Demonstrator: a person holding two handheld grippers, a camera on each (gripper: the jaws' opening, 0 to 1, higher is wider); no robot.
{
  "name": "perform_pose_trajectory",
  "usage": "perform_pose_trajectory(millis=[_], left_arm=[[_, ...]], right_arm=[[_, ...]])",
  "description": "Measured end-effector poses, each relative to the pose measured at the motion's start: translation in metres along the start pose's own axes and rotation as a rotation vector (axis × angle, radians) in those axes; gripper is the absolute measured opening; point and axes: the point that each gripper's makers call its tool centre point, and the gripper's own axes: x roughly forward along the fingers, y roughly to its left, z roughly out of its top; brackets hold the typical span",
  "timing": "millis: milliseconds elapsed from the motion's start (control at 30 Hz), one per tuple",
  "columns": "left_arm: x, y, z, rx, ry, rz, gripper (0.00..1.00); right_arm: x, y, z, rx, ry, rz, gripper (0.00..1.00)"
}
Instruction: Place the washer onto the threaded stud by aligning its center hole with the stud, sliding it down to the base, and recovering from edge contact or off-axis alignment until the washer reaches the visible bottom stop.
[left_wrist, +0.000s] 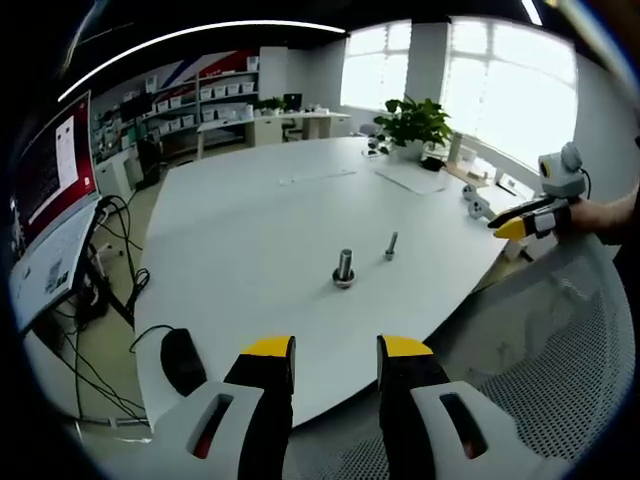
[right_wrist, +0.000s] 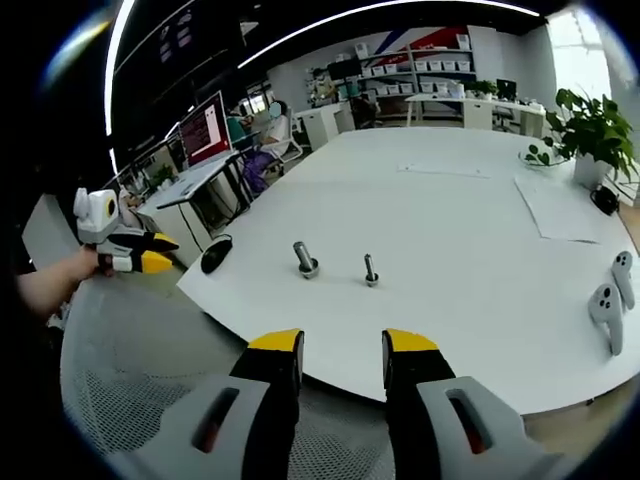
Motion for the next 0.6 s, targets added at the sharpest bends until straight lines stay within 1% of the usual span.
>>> perform_pose_trajectory(millis=[133,233,333,467,533,600], left_arm=[[0.0007,0.0012,-0.0030,-0.005,0.016,0.004,0.31],[0.0002,0.0003,-0.0027,-0.007,0.015,0.001,0.31],[0.0004,-0.0004,-0.0030,-0.008,0.017,-0.004,0.31],[0.0002,-0.0009,-0.0044,-0.005,0.023,-0.004,0.31],[-0.0004,0.0010,-0.0040,-0.011,0.019,0.002,0.31],[-0.0005,0.0014,-0.0030,-0.016,0.014,0.003,0.30]], right_arm=[[0.0006,0.0032,-0.0030,0.001,0.014,0.009,0.34],[-0.0004,0.0004,-0.0010,0.004,0.004,-0.010,0.34],[-0.0007,-0.0003,-0.0008,0.017,0.001,-0.012,0.34],[-0.0006,0.0016,-0.0024,0.004,0.009,-0.009,0.34],[-0.0005,0.0017,-0.0026,0.006,0.013,-0.009,0.34],[0.0007,0.0032,-0.0026,-0.009,0.021,-0.006,0.34]])
